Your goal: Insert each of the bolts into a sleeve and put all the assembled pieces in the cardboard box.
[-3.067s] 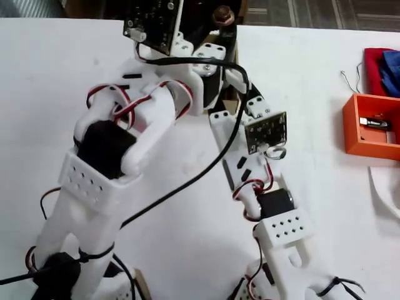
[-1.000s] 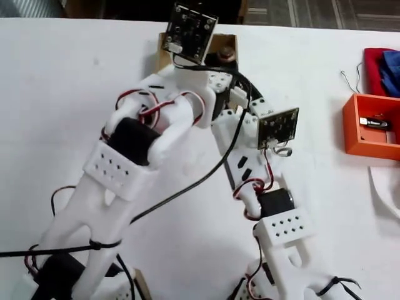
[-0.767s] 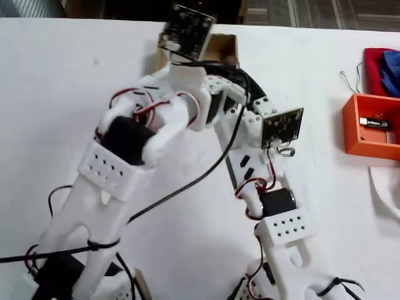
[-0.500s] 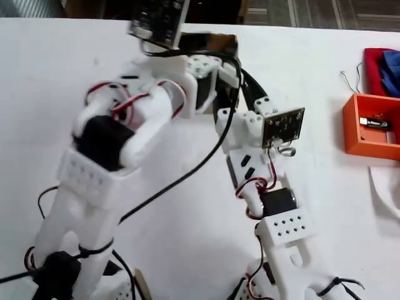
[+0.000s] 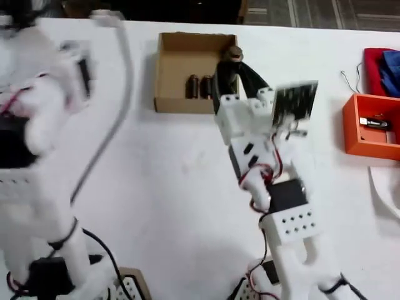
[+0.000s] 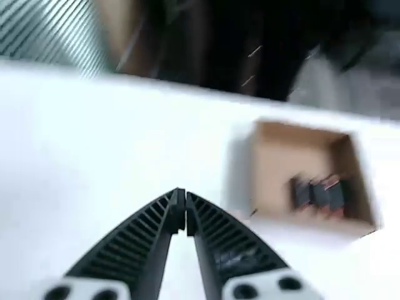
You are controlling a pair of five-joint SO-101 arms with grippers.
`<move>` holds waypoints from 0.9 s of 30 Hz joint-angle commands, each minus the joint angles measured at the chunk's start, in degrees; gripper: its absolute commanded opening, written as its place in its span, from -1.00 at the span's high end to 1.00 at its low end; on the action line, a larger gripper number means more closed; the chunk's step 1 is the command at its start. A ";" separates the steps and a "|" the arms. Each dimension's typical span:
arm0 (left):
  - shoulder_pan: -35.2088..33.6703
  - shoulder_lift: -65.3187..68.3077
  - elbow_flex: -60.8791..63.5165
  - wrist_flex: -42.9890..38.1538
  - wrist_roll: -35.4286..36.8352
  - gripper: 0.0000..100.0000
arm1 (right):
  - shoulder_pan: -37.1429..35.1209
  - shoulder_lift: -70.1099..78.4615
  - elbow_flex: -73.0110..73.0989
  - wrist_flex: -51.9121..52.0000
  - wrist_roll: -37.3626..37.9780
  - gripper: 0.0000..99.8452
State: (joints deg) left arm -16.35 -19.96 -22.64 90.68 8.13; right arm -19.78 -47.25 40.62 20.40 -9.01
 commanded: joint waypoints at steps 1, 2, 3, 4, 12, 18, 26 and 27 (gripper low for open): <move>-11.87 -0.18 16.84 2.90 -0.26 0.95 | 0.04 9.36 -21.71 14.90 -1.67 0.96; -13.89 -0.18 22.73 2.55 -1.41 0.95 | 0.04 13.58 -27.43 17.71 -1.67 0.96; -15.65 -0.09 29.23 1.32 -4.40 0.95 | 0.04 18.15 -33.05 20.44 -1.76 0.96; -17.05 -0.09 35.65 -0.97 -8.53 0.95 | 0.04 23.16 -38.86 22.99 -1.85 0.96; -19.78 -0.62 73.45 -33.58 -16.35 0.95 | -1.10 66.95 -88.00 40.75 -2.11 0.96; -19.78 -0.62 81.71 -45.19 -16.35 0.95 | -3.74 95.34 -116.84 46.20 -2.11 0.96; -19.78 -0.62 82.15 -45.19 -16.09 0.95 | -3.12 114.24 -127.38 36.00 -2.11 0.96; -19.78 -0.62 82.15 -45.19 -16.09 0.95 | -3.12 115.21 -127.38 35.12 -2.73 0.96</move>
State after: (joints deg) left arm -35.52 -19.78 59.56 46.11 -8.04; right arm -22.77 67.21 -82.37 59.69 -10.51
